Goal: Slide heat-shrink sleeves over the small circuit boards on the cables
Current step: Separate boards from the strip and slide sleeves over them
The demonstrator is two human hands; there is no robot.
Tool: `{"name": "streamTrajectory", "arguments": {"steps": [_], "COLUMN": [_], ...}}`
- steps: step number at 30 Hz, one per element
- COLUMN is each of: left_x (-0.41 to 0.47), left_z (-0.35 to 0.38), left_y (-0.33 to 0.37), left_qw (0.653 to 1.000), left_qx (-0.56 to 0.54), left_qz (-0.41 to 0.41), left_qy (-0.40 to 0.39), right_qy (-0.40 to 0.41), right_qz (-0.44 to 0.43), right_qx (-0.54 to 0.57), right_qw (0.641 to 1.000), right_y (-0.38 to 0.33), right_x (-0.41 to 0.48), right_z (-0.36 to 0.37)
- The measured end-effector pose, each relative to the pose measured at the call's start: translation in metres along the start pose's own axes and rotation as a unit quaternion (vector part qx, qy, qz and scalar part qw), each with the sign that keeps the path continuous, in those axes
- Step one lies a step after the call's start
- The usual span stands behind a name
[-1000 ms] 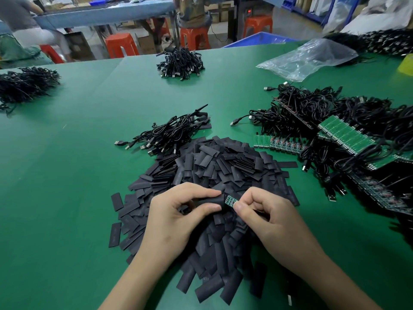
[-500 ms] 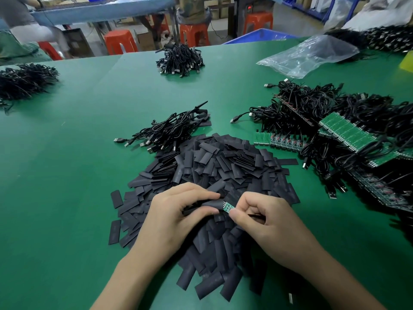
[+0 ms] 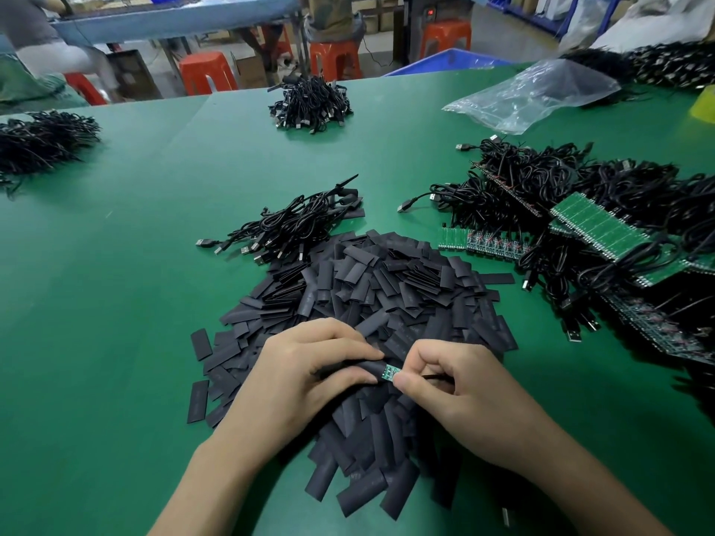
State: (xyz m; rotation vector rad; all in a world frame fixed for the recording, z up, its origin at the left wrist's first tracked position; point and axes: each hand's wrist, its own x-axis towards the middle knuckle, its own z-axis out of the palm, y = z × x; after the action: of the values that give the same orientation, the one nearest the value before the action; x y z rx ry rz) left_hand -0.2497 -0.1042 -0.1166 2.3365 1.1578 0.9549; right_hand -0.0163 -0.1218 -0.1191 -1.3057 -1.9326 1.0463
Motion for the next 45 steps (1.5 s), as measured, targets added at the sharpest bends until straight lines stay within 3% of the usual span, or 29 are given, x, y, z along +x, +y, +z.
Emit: {"name": "streamTrajectory", "arguments": {"steps": [15, 29, 39, 45], "left_x": [0.001, -0.001, 0.0, 0.0], "left_z": [-0.008, 0.0, 0.004, 0.005], "left_y": [0.0, 0.005, 0.008, 0.008], "left_qw": [0.998, 0.999, 0.999, 0.999], "left_qx": [-0.041, -0.025, -0.027, -0.045], "left_qz": [-0.023, -0.032, 0.013, -0.004], "left_qy": [-0.041, -0.022, -0.028, 0.008], "right_qy": [-0.006, -0.002, -0.01, 0.009], "right_qz": [0.026, 0.022, 0.017, 0.001], "right_qx": [0.026, 0.015, 0.022, 0.054], "right_qw": [0.999, 1.0, 1.0, 0.998], "right_y": [0.001, 0.0, 0.0, -0.007], "right_x": [0.001, 0.001, -0.001, -0.001], "right_z": [-0.003, -0.001, -0.002, -0.005]}}
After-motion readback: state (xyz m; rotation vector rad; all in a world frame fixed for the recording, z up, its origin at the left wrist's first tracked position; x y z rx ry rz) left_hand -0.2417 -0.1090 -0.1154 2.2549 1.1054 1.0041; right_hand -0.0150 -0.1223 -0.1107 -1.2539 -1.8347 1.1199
